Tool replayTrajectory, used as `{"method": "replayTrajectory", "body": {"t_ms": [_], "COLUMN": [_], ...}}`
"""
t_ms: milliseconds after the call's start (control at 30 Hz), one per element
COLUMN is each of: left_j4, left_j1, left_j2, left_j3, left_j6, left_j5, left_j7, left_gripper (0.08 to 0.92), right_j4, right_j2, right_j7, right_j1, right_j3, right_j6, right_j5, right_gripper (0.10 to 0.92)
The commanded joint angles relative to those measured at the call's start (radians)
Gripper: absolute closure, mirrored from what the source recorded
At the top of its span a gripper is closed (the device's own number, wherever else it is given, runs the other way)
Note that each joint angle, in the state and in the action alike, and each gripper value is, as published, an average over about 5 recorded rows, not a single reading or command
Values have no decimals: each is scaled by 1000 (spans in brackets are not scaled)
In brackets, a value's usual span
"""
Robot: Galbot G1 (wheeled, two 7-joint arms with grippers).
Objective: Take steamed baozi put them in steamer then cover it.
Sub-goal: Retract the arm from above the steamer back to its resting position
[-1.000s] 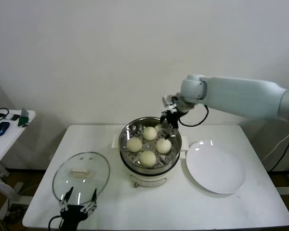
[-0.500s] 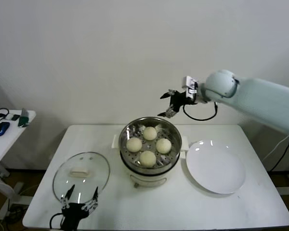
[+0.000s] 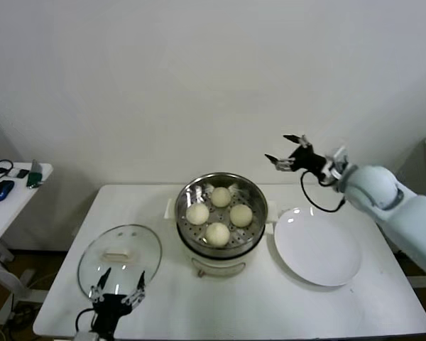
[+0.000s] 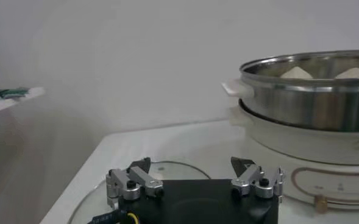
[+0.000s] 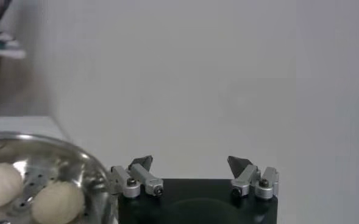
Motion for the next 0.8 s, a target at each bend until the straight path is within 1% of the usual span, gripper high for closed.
{"method": "replayTrajectory", "body": {"t_ms": [33, 167, 333, 533, 700, 800], "left_j4": [27, 36, 39, 63, 56, 69], "left_j1": [-50, -64, -67, -49, -9, -6], "left_j2": [-1, 4, 15, 38, 82, 113], "left_j3": [-4, -4, -4, -24, -50, -65], "left_j6": [-20, -32, -54, -129, -180, -232], "left_j5": [3, 2, 4, 93, 208, 373], "left_j7": [-22, -32, -47, -81, -135, -205], "left_gripper": [177, 177, 177, 177, 177, 177], "right_j4": [127, 158, 227, 260, 227, 191], "right_j2": [94, 219, 368, 515, 603, 632], "right_j7": [42, 23, 28, 29, 31, 46], "right_j1": [-929, -1082, -1182, -1256, -1302, -1319], "right_j3": [820, 922, 990, 985, 939, 904], "right_j6": [235, 319, 362, 449, 539, 570], "right_j5": [-95, -130, -162, -194, -211, -232], "right_gripper": [203, 203, 203, 203, 203, 203]}}
